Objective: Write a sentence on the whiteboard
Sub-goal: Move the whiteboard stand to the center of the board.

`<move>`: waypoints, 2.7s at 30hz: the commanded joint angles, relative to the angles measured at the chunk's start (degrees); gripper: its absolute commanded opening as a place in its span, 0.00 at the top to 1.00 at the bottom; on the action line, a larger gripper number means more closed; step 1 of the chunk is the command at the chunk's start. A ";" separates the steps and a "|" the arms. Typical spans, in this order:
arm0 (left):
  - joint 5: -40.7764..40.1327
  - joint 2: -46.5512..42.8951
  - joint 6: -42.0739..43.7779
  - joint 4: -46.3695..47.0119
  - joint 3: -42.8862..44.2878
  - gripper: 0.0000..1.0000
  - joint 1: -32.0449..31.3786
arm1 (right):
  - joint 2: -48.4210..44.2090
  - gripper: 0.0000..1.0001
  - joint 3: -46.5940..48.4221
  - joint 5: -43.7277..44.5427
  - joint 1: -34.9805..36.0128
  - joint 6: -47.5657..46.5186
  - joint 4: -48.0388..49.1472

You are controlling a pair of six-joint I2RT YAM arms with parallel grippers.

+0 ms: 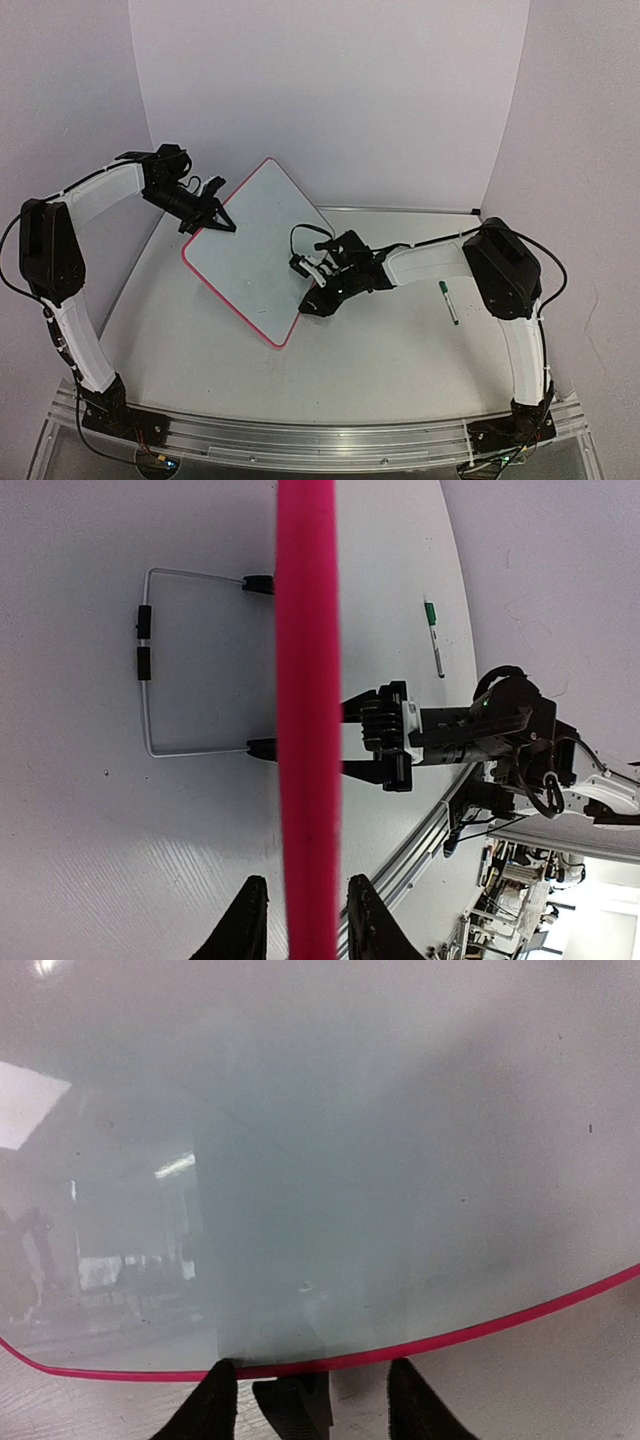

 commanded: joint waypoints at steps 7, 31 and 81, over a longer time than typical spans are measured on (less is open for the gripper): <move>-4.57 -1.05 1.24 0.23 3.02 0.66 -0.56 | 2.70 0.73 2.32 -2.19 0.11 -1.09 -1.09; -33.97 -25.51 -0.08 20.03 -8.90 0.01 1.29 | -5.04 1.00 -9.31 27.13 2.40 17.67 11.84; -44.05 -38.24 -0.55 33.03 -29.61 0.01 2.23 | -6.13 0.27 -5.58 52.08 23.15 62.56 -10.40</move>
